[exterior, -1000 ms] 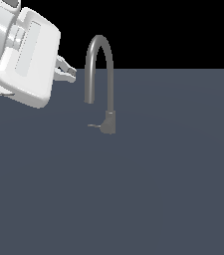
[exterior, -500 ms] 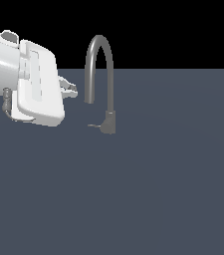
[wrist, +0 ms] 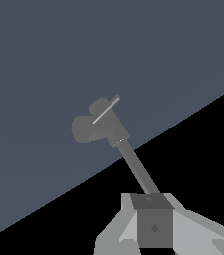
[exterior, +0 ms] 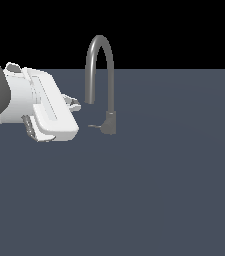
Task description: Turn on the faucet by rotating a designated handle.
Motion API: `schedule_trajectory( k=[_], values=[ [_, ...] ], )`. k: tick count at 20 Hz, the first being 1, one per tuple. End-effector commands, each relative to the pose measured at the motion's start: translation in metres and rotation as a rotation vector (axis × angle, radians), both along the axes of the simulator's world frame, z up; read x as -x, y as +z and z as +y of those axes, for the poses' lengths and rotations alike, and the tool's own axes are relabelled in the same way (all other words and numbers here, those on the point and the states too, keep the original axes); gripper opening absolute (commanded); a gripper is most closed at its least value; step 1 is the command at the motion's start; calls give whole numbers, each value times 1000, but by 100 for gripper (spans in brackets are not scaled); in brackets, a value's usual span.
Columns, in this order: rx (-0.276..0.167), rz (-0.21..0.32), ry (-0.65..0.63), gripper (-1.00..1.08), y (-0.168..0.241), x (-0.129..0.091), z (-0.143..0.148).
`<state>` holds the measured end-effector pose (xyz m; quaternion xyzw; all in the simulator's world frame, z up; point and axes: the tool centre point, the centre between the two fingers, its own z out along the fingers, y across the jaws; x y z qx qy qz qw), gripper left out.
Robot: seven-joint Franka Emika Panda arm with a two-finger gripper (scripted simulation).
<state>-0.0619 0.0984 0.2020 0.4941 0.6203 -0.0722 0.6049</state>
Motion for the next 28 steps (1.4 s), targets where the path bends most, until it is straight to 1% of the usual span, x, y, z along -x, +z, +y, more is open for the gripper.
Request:
schedule_trajectory(
  k=[1,14,28],
  values=[
    [41,3,43,-100,-10,-3,0],
    [253,21,257,-100,-59,-20,-7],
    [482,42,477,-100,-108,-40,-24]
  ],
)
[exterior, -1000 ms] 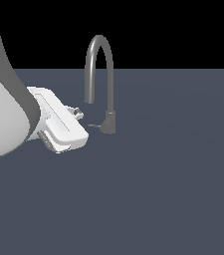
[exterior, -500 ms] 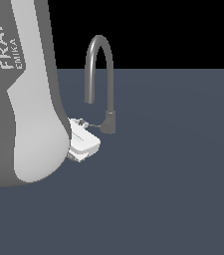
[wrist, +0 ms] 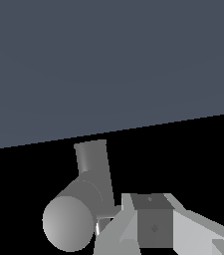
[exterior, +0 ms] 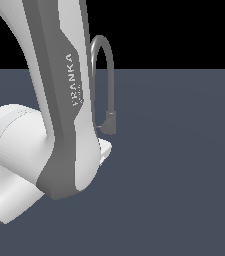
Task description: Turn on the faucet by rotating a designated handle.
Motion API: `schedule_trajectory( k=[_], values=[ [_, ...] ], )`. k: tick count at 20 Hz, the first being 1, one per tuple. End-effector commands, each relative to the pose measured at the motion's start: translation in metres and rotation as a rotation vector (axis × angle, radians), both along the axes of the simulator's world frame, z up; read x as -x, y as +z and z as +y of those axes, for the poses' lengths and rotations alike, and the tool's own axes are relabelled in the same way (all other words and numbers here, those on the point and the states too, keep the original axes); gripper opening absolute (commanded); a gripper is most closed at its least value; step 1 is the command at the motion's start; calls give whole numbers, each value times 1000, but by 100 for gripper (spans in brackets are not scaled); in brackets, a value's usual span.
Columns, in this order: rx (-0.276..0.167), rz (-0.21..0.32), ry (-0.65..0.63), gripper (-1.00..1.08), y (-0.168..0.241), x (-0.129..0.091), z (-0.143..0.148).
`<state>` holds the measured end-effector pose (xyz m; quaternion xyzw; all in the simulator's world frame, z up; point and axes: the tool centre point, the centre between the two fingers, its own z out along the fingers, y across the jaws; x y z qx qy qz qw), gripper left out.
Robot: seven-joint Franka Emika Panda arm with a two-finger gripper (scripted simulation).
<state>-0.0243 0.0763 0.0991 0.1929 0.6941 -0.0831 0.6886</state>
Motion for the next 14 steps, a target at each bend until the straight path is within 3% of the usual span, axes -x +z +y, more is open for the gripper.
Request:
schedule_trajectory(
  k=[1,8,14],
  values=[
    [39,3,37,-100,-8,-4,-3],
    [117,9,108,-100,-22,-12,-11],
    [151,12,139,-100,-28,-16,-15]
  ],
)
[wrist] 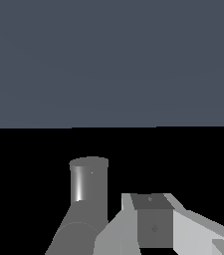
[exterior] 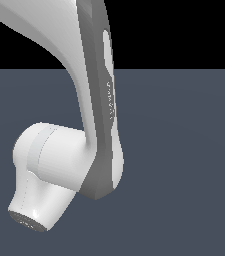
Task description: Turn on the faucet by rotating a designated handle.
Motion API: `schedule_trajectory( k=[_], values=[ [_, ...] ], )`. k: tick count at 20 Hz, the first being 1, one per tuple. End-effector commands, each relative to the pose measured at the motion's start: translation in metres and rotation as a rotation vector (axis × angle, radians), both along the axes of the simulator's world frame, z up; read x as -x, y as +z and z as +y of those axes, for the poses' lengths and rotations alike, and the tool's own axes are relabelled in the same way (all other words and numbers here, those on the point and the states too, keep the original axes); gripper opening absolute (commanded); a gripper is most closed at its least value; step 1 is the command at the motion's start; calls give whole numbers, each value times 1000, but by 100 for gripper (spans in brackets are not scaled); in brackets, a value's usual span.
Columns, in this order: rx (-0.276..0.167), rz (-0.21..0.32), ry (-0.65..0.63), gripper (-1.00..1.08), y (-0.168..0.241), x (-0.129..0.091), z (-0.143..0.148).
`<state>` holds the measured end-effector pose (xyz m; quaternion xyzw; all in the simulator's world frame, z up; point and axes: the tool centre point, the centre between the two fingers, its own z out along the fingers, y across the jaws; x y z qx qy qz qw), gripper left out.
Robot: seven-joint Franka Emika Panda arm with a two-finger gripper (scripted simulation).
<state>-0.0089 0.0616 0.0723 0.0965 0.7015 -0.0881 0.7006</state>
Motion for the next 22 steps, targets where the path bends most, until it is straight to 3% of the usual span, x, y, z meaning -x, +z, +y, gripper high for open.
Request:
schedule_trajectory(
  k=[1,8,22],
  values=[
    [10,0,10,-100,-2,-1,-1],
    [14,1,12,-100,-2,-2,-1],
    [15,10,9,-100,35,-4,5]
  ],
)
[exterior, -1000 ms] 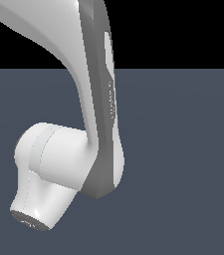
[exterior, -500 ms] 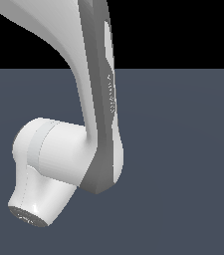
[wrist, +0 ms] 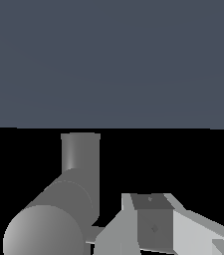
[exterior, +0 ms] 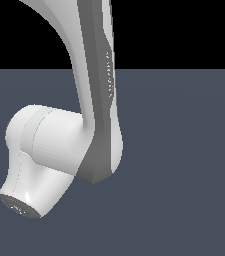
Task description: Turn on the faucet by rotating a designated handle.
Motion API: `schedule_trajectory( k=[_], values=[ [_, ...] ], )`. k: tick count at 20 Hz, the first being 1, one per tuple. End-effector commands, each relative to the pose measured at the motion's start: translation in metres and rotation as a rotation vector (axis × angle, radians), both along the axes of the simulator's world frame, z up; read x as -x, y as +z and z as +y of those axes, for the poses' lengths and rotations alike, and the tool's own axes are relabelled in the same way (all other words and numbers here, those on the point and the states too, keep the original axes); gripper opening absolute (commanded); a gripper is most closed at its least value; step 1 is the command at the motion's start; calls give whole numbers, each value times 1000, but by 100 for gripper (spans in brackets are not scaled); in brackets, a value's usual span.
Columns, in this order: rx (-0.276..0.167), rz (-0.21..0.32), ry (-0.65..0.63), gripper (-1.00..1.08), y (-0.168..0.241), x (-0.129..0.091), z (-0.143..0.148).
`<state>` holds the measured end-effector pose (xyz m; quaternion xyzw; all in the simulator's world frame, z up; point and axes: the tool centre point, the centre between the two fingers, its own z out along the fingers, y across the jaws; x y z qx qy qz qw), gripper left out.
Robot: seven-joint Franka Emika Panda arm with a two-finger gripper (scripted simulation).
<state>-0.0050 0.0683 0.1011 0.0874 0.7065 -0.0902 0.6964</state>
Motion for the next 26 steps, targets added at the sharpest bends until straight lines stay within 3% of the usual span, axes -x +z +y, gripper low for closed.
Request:
schedule_trajectory(
  k=[1,13,14,26],
  values=[
    [0,-6,-1,-100,10,0,-3],
    [0,-14,3,-100,50,3,-13],
    [-1,29,-4,-100,25,5,-18],
    [0,-10,2,-100,62,13,-52]
  ],
)
